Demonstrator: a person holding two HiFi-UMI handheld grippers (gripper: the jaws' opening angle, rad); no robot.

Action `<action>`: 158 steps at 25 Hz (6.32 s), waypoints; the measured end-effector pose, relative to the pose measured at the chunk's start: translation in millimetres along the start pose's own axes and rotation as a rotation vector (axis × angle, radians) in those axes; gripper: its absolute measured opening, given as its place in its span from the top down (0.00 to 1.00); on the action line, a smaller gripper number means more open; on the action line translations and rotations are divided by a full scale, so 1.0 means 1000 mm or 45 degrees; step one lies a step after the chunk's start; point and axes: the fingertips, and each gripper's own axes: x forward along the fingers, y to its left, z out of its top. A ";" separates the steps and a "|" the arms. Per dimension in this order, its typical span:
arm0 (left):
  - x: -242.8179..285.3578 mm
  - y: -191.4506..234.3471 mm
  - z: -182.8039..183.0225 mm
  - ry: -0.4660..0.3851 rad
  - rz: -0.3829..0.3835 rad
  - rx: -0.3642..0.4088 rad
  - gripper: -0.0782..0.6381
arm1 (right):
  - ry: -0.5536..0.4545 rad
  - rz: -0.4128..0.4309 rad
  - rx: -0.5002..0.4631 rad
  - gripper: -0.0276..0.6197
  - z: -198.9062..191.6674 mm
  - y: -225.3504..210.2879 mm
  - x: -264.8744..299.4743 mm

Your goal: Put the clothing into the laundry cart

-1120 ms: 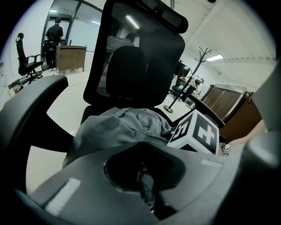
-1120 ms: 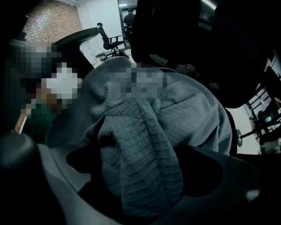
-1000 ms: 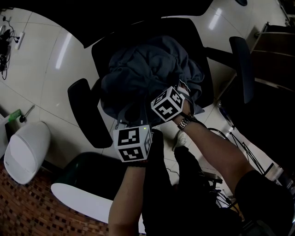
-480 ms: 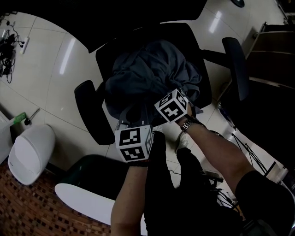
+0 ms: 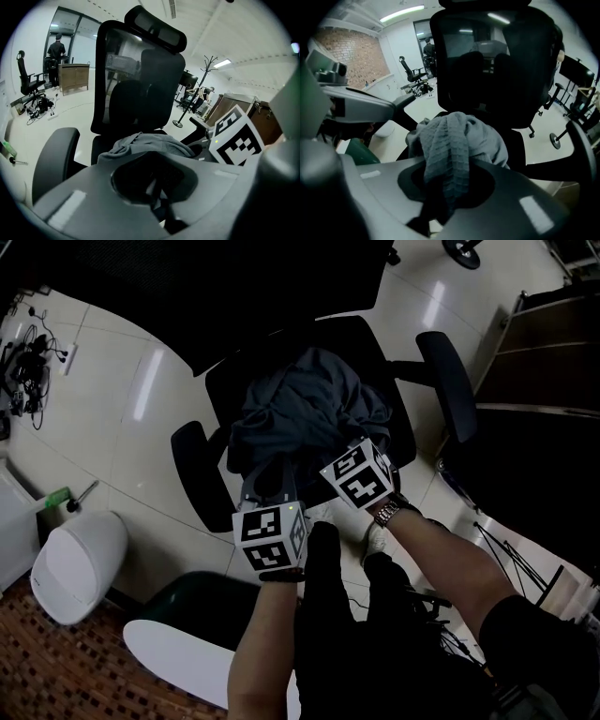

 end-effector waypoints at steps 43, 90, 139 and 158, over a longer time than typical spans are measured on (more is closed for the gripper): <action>-0.346 -0.442 0.182 -0.391 -0.529 0.595 0.89 | -1.111 -0.627 0.047 0.83 0.059 0.069 -0.771; -0.471 -0.854 0.115 -0.346 -1.378 1.004 0.89 | -1.309 -1.638 0.406 0.83 -0.211 0.096 -1.189; -0.354 -0.950 0.112 -0.411 -1.209 1.010 0.89 | -0.946 -1.291 0.714 0.63 -0.335 -0.174 -1.080; -0.349 -0.950 0.104 -0.393 -1.186 0.993 0.89 | -0.993 -1.207 0.743 0.38 -0.347 -0.171 -1.078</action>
